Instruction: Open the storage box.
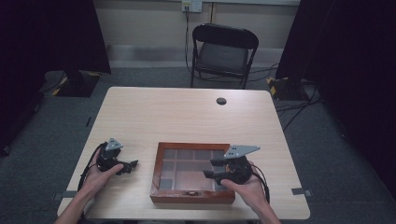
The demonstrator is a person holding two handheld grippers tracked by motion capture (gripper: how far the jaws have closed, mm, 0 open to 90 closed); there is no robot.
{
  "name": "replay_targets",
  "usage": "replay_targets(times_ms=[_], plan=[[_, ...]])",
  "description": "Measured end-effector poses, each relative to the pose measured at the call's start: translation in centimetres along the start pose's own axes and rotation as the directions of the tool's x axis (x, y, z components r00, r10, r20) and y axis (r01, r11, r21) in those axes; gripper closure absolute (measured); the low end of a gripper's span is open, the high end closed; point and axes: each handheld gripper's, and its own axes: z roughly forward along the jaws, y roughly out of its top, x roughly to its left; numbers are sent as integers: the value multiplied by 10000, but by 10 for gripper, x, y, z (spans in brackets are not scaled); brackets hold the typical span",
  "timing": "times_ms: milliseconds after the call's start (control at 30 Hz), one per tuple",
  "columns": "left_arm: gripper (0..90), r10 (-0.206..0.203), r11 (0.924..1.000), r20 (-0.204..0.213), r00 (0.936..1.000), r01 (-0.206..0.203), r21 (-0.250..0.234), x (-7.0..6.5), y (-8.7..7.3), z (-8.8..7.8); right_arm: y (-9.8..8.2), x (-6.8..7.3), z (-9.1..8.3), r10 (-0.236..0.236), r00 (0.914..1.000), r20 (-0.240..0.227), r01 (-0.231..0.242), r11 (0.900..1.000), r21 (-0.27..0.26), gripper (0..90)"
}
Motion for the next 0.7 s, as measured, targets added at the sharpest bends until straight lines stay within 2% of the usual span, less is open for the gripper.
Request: replay_targets(times_ms=[67,167,233,433,533,700], plan=[[0,21,10000,-18,10000,-21,-22,-1,0,0,-2,5,4,-177,9982,-569,184,9998,109,558],[2,-39,10000,-88,10000,38,-18,-1,1,0,-3,12,10,-464,9960,-760,485,9985,262,609],[6,-99,10000,-168,9998,99,4,-2,1,-1,-4,15,14,-493,9930,-1076,540,9977,406,647],[172,-167,9999,-222,9996,168,15,-5,3,-5,-8,31,22,-779,9799,-1835,956,9914,898,715],[166,3,10000,-218,9998,-2,57,-8,4,-6,-10,35,23,-898,9768,-1943,1109,9888,1003,757],[170,166,9997,-55,9998,-167,-150,-14,7,-10,-12,37,30,-1022,9707,-2175,1304,9842,1198,813]])
